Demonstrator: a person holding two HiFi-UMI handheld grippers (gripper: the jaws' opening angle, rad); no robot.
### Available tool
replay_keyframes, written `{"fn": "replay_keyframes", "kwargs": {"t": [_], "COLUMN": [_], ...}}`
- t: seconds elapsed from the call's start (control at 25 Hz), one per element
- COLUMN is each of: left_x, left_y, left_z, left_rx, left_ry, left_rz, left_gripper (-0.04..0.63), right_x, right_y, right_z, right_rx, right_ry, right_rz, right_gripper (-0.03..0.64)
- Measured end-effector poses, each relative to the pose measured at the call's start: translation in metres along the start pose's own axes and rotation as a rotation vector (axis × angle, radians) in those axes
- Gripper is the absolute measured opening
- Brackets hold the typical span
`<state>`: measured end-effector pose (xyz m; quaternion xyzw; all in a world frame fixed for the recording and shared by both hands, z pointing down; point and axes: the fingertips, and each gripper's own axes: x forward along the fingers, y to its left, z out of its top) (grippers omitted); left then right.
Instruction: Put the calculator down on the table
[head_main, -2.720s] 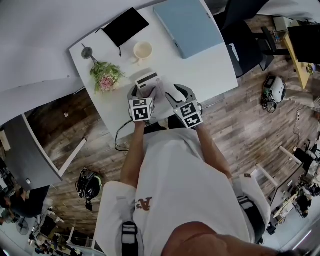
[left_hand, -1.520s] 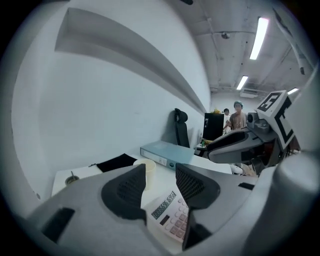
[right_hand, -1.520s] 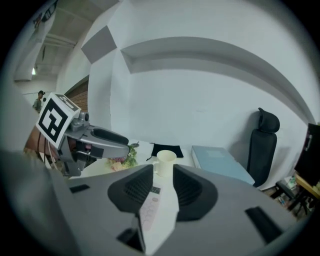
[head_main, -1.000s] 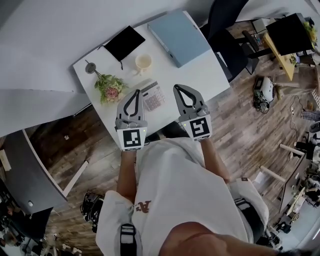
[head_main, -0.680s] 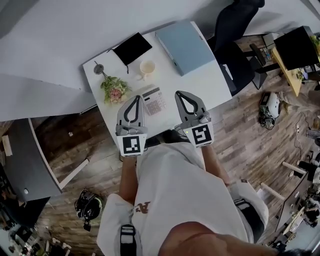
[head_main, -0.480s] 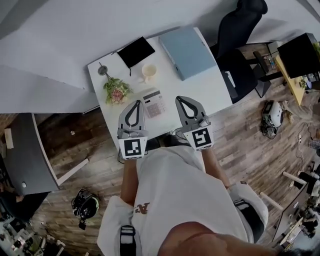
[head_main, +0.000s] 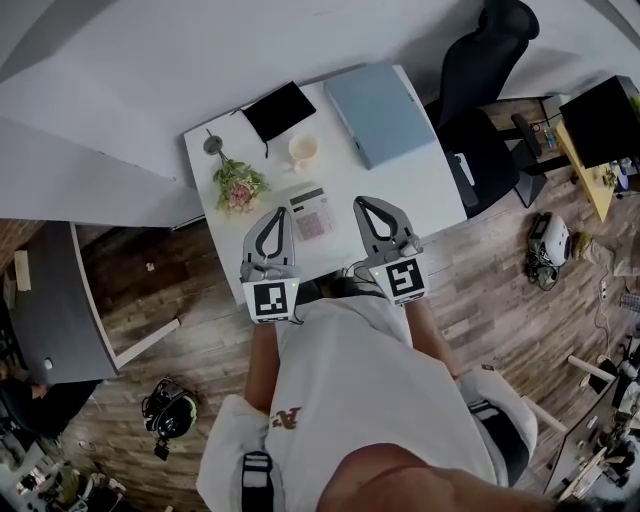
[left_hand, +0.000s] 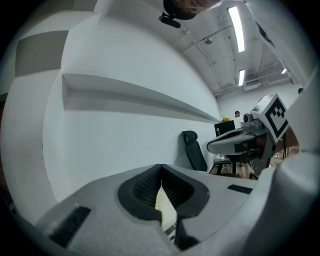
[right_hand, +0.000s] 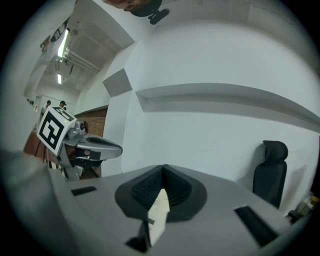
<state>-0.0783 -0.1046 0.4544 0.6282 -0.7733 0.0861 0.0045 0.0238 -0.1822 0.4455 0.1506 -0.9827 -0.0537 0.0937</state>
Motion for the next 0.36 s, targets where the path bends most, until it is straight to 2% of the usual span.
{"fn": "replay_keyframes", "kwargs": {"t": [0.36], "left_x": [0.017], "left_y": [0.022], "left_z": [-0.006], "left_rx": [0.036], "left_ry": [-0.036], "left_rz": [-0.047], "left_gripper": [0.008], "right_x": [0.026], "right_y": [0.003], "right_z": [0.000], "right_rx": [0.002], "right_ry": [0.024], "right_rz": [-0.029], "right_gripper": [0.006]}}
